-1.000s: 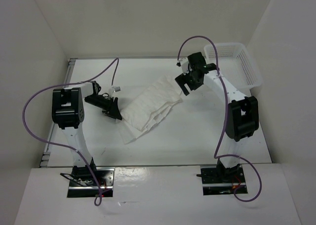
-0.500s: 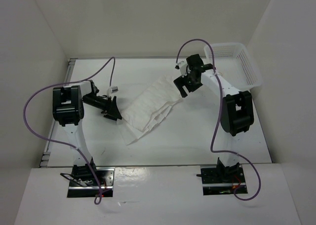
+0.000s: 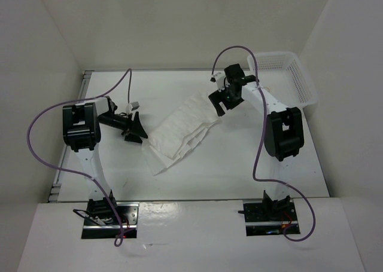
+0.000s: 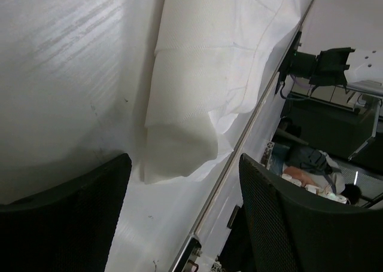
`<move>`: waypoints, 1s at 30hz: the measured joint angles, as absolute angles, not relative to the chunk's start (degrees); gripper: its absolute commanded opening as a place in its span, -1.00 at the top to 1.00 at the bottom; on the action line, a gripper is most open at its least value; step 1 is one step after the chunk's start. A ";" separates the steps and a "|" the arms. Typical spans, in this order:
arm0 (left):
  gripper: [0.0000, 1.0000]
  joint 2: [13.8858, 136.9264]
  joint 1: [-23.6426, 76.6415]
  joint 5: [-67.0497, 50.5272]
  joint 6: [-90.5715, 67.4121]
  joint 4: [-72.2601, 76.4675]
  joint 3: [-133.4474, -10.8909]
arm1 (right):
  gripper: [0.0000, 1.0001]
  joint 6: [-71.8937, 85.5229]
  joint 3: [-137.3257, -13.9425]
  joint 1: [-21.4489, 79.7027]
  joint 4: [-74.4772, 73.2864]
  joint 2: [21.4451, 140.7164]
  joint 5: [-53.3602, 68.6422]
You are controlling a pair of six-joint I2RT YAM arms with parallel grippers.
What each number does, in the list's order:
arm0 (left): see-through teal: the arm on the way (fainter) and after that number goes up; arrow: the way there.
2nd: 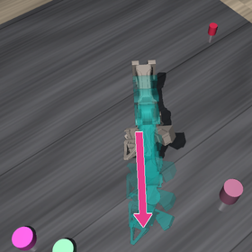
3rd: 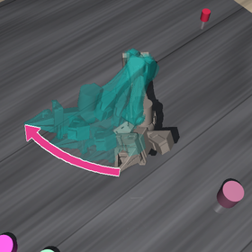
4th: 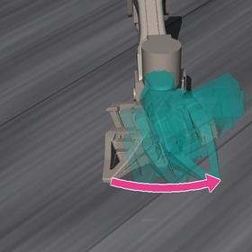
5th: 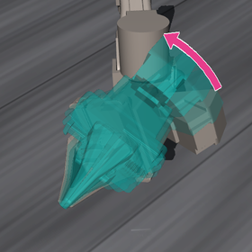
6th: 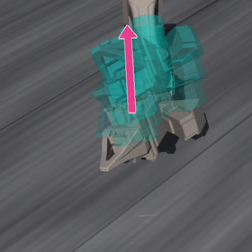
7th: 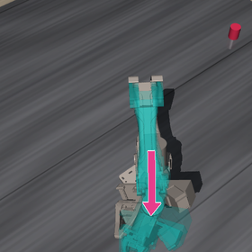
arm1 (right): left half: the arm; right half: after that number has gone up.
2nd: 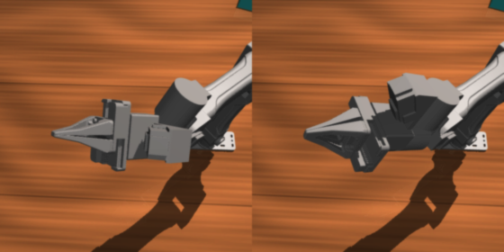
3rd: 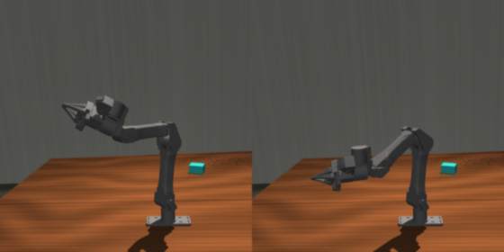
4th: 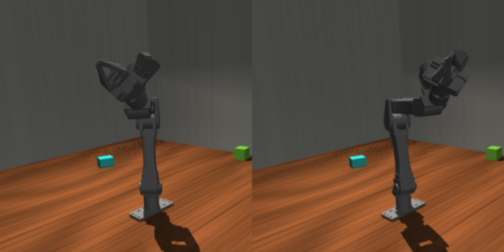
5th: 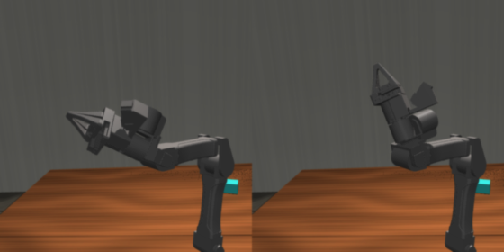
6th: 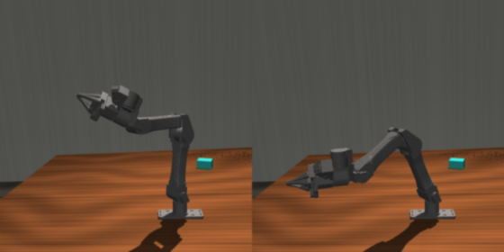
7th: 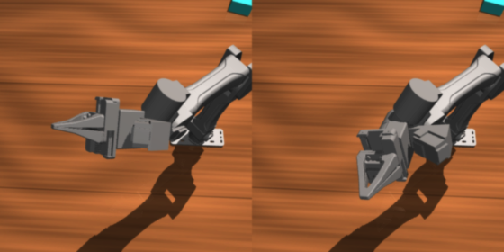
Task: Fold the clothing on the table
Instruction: Fold the skirt
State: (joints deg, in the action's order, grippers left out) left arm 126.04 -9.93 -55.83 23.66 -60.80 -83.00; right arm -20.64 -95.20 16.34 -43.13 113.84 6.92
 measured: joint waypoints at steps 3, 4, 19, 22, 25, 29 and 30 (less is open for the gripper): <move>-0.61 126.04 -9.82 -56.21 21.47 -59.16 -83.00 | -0.88 -20.64 -95.24 16.23 -43.20 113.91 6.96; -0.58 125.99 -9.69 -56.23 20.67 -58.65 -82.94 | -0.88 -20.64 -95.31 16.16 -43.18 113.91 6.94; 0.00 123.00 -3.60 -52.90 18.83 -53.45 -78.48 | -0.88 -20.67 -97.91 15.81 -43.72 116.11 7.42; 0.58 123.00 -3.53 -50.74 18.98 -52.21 -78.02 | -0.88 -20.67 -98.41 15.79 -43.70 116.57 7.68; 0.96 123.17 -3.51 -48.62 18.81 -50.46 -77.52 | -0.88 -20.64 -99.09 15.38 -43.97 117.30 8.86; 1.00 123.17 -3.51 -48.29 17.96 -50.26 -77.52 | -0.88 -20.62 -105.62 12.23 -45.67 121.36 14.13; 1.00 123.17 -3.51 -48.25 17.80 -50.26 -77.52 | -0.91 -20.62 -108.51 11.00 -45.95 123.20 16.08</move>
